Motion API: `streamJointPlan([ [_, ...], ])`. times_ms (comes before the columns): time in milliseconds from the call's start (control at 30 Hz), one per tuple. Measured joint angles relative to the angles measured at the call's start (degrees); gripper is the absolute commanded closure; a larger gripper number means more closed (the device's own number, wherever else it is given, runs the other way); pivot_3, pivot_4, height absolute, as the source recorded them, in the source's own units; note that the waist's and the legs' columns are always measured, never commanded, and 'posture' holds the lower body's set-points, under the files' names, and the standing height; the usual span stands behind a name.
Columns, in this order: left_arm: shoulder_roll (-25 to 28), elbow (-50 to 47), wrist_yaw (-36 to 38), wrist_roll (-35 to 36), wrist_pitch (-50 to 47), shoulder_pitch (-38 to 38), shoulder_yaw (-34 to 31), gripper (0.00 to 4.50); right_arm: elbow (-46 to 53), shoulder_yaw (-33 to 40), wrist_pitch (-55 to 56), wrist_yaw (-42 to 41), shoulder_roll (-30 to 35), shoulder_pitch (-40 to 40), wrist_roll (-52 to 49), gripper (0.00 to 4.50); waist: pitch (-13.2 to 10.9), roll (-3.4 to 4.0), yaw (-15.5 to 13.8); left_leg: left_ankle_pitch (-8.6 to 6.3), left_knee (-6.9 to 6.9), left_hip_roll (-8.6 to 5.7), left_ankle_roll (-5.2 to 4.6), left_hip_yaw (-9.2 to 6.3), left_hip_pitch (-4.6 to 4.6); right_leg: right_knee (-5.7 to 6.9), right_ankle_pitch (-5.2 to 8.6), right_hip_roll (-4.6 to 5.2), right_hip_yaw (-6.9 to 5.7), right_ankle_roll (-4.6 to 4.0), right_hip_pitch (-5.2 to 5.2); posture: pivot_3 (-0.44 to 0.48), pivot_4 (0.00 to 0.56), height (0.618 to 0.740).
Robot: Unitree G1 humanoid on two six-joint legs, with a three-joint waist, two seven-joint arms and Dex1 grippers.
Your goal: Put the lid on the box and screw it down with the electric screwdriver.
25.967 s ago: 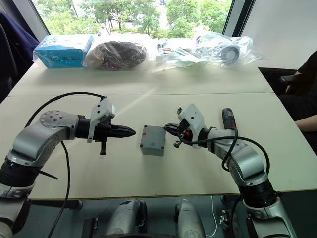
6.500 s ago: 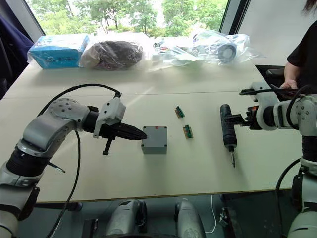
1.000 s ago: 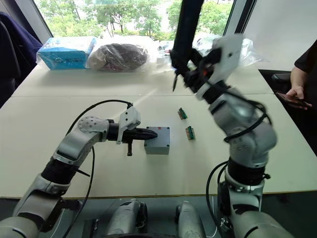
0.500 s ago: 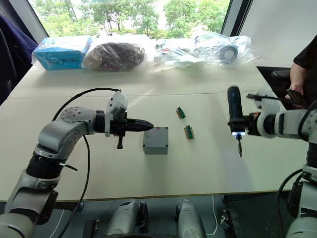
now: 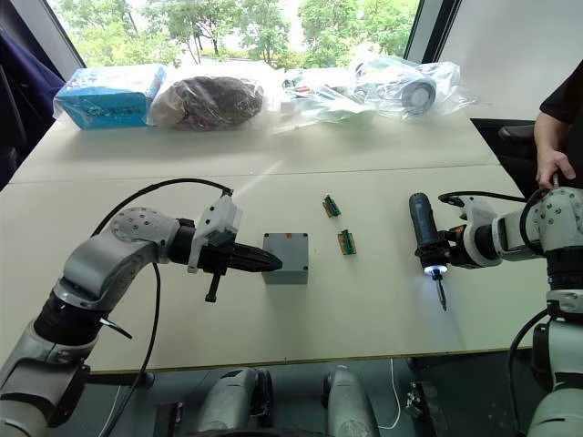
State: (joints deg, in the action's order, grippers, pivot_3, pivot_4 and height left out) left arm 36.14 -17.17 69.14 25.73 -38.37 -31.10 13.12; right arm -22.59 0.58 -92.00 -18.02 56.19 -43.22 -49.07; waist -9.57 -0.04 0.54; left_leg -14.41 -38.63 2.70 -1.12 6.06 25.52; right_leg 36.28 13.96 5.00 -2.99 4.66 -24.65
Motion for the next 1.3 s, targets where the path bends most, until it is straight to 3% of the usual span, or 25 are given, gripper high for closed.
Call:
streamJointPlan([
  [167,1.28,-0.19,-0.93,0.01,-0.17,0.68,-0.18,4.5,0.48,-0.33,0.73,-3.64,0.0,-0.48,3.96,0.05,0.0,0.0,0.02,0.0,0.0,0.01,0.0,-0.02,-0.01,0.0,0.0,-0.02,-0.01,0.0,0.01,0.0,0.15,0.74],
  [433,3.47,4.26,-1.9,1.93,-1.18,-1.01,-5.68,4.5,9.28,0.62,3.82,-7.78,0.38,-0.62,8.14,0.05,-0.01,0.01,0.1,0.0,0.01,0.04,0.0,-0.02,-0.02,0.01,-0.02,-0.06,-0.03,0.03,-0.01,0.0,0.15,0.74],
  [600,5.43,9.46,-2.69,1.58,-0.67,-2.79,-7.83,4.5,22.63,4.48,5.52,-9.68,3.05,-0.12,8.13,0.05,-0.01,0.02,-0.03,0.0,0.1,0.04,0.01,-0.02,-0.03,0.0,-0.03,-0.04,-0.06,0.06,-0.02,0.0,0.15,0.74],
  [767,5.39,15.2,-3.44,-3.39,4.63,-2.55,-5.95,4.5,40.4,8.28,13.65,-15.91,1.14,7.66,4.58,0.05,0.02,-0.07,0.05,0.0,0.13,0.05,0.02,-0.04,-0.1,-0.04,-0.03,-0.05,-0.09,0.07,0.05,0.0,0.15,0.74],
  [900,3.26,17.33,-4.61,-8.98,9.07,-0.44,-0.7,4.5,55.3,-0.19,24.11,-21.17,-1.22,20.16,5.25,0.05,0.0,-0.11,-0.21,0.01,0.27,0.03,0.03,-0.05,-0.1,-0.12,-0.03,-0.02,-0.1,0.08,0.05,0.0,0.15,0.74],
  [1000,2.04,16.87,-4.25,-9.95,9.07,-0.17,1.52,4.5,58.45,-7.25,30.01,-22.34,-2.03,23.74,9.14,0.05,-0.01,-0.16,-0.05,0.03,0.19,0.02,0.06,-0.02,-0.1,-0.11,-0.03,0.03,-0.09,0.06,0.06,0.0,0.15,0.74],
  [1133,0.85,16.66,-3.52,-11.58,10.59,-0.3,3.5,4.5,55.86,-15.08,35.51,-20.59,-8.11,23.74,16.06,0.05,0.1,-0.34,0.01,0.03,0.17,0.03,0.06,-0.05,-0.15,-0.08,-0.03,-0.05,-0.11,0.05,0.09,0.0,0.15,0.74],
  [1300,-0.28,17.53,-3.32,-13.67,12.24,-0.32,4.45,4.5,53.78,-17.53,36.07,-19.2,-13.55,22.43,18.37,0.05,0.09,-0.35,-0.29,0.04,0.1,0.03,0.07,-0.06,-0.12,-0.06,-0.05,-0.05,-0.12,0.08,0.11,0.0,0.15,0.74],
])
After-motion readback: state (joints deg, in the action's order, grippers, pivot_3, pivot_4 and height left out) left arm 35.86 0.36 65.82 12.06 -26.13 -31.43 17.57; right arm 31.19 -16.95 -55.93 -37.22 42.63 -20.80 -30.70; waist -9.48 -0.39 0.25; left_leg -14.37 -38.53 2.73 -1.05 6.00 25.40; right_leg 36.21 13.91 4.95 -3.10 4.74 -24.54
